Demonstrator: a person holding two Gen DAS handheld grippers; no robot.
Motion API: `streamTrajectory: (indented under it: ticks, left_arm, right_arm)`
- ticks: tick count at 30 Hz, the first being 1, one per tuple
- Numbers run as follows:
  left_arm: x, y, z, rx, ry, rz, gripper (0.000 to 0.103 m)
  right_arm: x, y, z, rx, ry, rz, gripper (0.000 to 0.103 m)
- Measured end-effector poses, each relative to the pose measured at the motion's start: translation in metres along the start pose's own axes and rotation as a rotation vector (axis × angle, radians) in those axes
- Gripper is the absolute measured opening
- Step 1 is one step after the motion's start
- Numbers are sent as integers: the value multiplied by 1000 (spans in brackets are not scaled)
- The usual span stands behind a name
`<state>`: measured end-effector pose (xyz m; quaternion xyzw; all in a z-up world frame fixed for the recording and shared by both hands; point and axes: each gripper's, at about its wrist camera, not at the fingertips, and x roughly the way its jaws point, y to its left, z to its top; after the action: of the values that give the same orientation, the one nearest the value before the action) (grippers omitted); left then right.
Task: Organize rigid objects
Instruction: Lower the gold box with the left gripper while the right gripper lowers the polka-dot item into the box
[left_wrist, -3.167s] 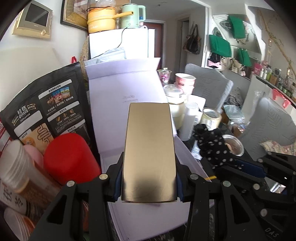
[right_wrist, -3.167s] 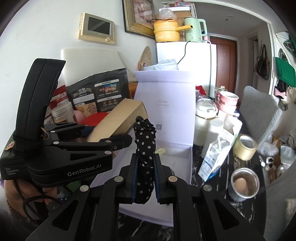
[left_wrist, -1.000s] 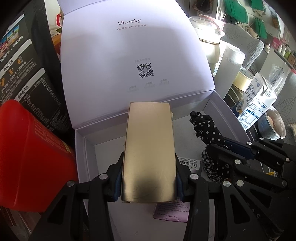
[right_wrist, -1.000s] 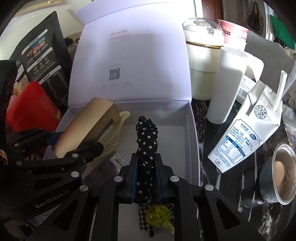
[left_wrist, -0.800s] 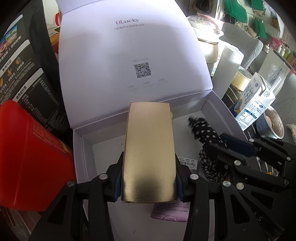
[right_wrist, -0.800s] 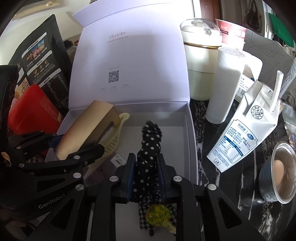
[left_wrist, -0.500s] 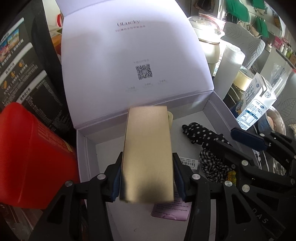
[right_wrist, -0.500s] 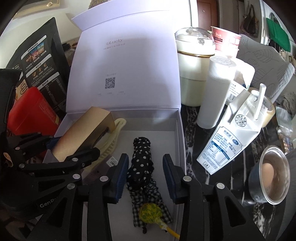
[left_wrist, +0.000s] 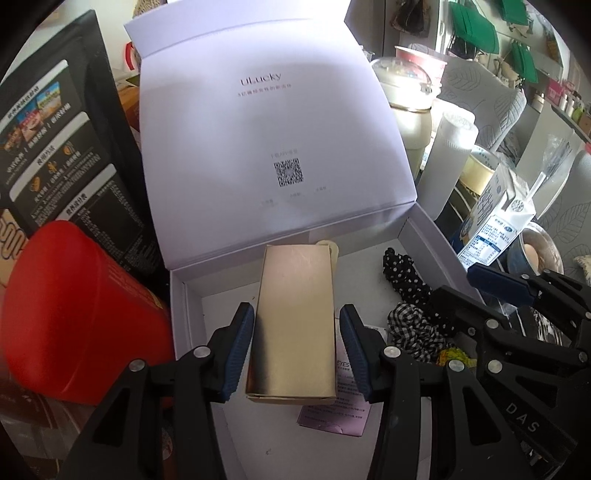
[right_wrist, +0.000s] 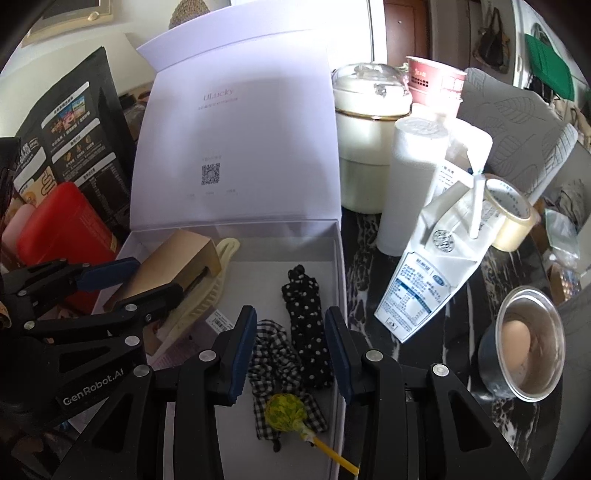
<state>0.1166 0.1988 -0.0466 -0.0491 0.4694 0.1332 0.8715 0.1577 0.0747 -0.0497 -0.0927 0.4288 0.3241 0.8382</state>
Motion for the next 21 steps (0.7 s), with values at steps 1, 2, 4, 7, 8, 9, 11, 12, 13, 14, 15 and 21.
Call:
streamTrajectory:
  ticks: [1, 2, 4, 7, 8, 9, 11, 12, 13, 14, 15, 21]
  left_arm:
    - [-4, 0, 1, -4, -9, -1, 48]
    - [-8, -1, 1, -6, -21, -6, 48]
    - [-17, 0, 1, -1, -36, -12, 48]
    - [-24, -5, 2, 9, -50, -14, 48]
    - [-26, -6, 3, 12, -52, -11, 48]
    - [-28, -7, 4, 13, -54, -8, 48]
    - [-32, -8, 6, 16, -60, 5, 63]
    - [-35, -10, 7, 18, -67, 12, 74]
    - [-39, -11, 7, 23, -80, 36, 83]
    - [-45, -12, 7, 27, -98, 44, 84]
    - [-49, -10, 6, 26, -104, 34, 84]
    - [-71, -19, 4, 35, -133, 23, 84]
  right_arm:
    - [-3, 0, 0, 1, -4, -6, 38]
    - [-6, -1, 0, 1, -10, -9, 38]
    - [-14, -2, -1, 2, -24, -4, 38]
    - [-23, -2, 1, 3, -42, -8, 38]
    - [-25, -4, 2, 4, -46, -8, 38]
    - [-28, -5, 2, 5, -52, -12, 38]
    - [-34, -6, 2, 4, -58, -20, 38]
    - [-38, -6, 1, 3, -63, -30, 38]
    - [-41, -7, 0, 1, -69, -38, 38]
    - [-46, -7, 0, 0, -75, -40, 40]
    - [-51, -7, -1, 1, -80, -42, 40]
    - [-76, -8, -4, 0, -112, -62, 40]
